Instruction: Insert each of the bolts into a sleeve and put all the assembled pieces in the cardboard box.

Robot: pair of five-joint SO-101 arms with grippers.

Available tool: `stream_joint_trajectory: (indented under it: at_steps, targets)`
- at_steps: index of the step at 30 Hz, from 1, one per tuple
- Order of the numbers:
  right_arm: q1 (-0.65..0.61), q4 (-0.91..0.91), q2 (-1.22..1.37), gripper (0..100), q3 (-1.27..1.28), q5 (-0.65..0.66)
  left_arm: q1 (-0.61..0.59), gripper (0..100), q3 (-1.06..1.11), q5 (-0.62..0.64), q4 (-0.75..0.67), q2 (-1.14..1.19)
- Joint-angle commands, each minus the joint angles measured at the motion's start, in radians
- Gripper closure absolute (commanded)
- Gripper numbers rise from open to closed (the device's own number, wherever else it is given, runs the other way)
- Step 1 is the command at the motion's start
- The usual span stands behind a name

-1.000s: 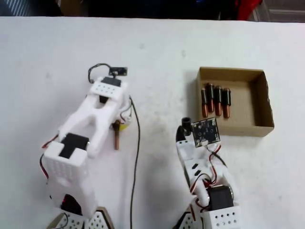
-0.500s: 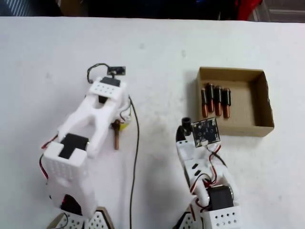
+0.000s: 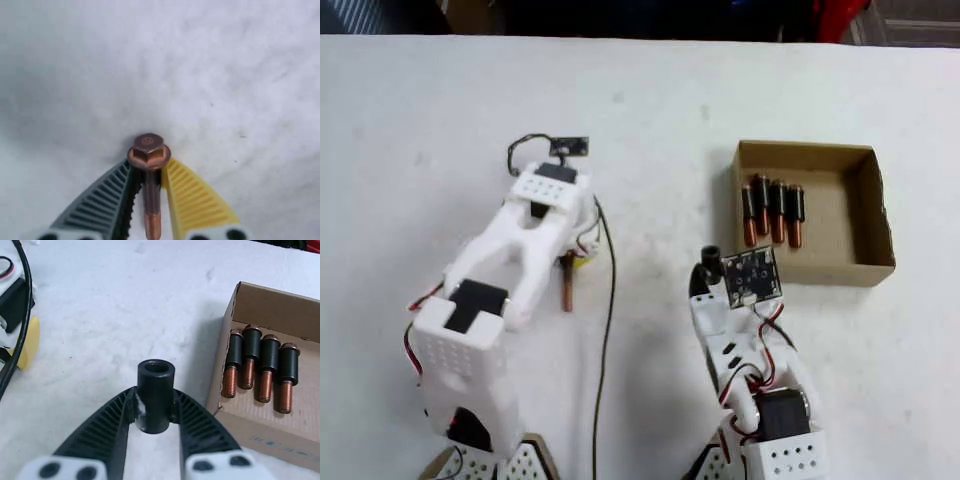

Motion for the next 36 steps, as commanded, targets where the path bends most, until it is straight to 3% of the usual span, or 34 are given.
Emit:
stream_joint_trajectory:
  at_steps: [1,9,14,21,36]
  targets:
    - [0.004,-0.027,-0.010,98.1,-0.014,0.000,0.013,98,-0.021,0.003,-0.049,-0.005]
    - [0.002,-0.028,-0.010,98.1,-0.012,0.000,0.048,98,-0.025,-0.091,-0.037,-0.044]
    - [-0.004,-0.107,-0.010,98.1,0.006,0.000,0.048,98,-0.015,-0.107,0.023,-0.265]
    - [-0.104,-0.260,-0.010,98.1,0.060,0.000,0.044,98,0.057,-0.199,0.081,-0.601]
    - [-0.277,-0.369,-0.010,98.2,0.063,-0.002,0.048,98,0.488,-0.206,-0.244,-1.231]
